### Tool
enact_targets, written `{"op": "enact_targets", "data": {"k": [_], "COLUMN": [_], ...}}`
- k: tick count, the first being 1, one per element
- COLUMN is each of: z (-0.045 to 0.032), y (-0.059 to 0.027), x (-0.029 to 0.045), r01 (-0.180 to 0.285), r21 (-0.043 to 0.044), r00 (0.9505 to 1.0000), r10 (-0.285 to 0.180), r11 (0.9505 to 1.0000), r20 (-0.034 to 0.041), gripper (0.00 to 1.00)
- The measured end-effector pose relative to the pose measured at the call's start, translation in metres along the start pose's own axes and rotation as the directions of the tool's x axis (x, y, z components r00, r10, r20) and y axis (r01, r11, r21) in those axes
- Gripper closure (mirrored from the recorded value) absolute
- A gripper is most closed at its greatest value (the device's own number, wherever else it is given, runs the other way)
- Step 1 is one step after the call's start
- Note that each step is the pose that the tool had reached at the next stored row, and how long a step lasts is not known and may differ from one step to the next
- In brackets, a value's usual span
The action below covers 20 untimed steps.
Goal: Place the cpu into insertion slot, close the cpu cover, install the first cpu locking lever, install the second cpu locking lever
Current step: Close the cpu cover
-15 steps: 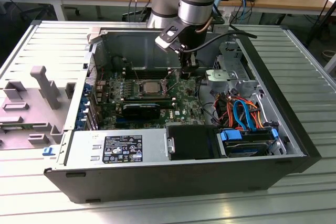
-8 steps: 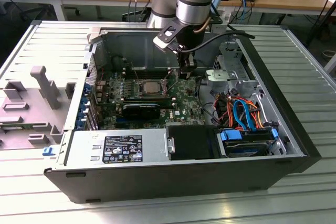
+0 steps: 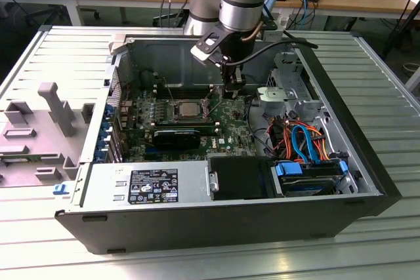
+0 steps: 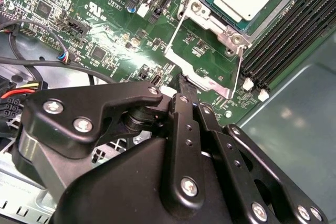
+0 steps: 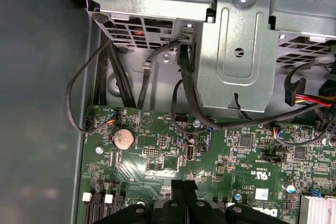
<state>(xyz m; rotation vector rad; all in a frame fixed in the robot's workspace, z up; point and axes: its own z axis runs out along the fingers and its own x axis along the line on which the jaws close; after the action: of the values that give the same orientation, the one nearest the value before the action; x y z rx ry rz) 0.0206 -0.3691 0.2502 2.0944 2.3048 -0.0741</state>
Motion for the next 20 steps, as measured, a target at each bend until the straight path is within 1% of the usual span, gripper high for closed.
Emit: {"op": "enact_targets", "data": {"k": [13, 20], "z": [0.0001, 0.0002], "y": [-0.0045, -0.01], "x": [0.0004, 0.0009], "r01": [0.0, 0.0], "r21": [0.0, 0.0], "r00": [1.0, 1.0], "r10": [0.0, 0.0], "r11": [1.0, 1.0], "r20": [-0.0001, 0.0], "gripper": [0.89, 0.89]}}
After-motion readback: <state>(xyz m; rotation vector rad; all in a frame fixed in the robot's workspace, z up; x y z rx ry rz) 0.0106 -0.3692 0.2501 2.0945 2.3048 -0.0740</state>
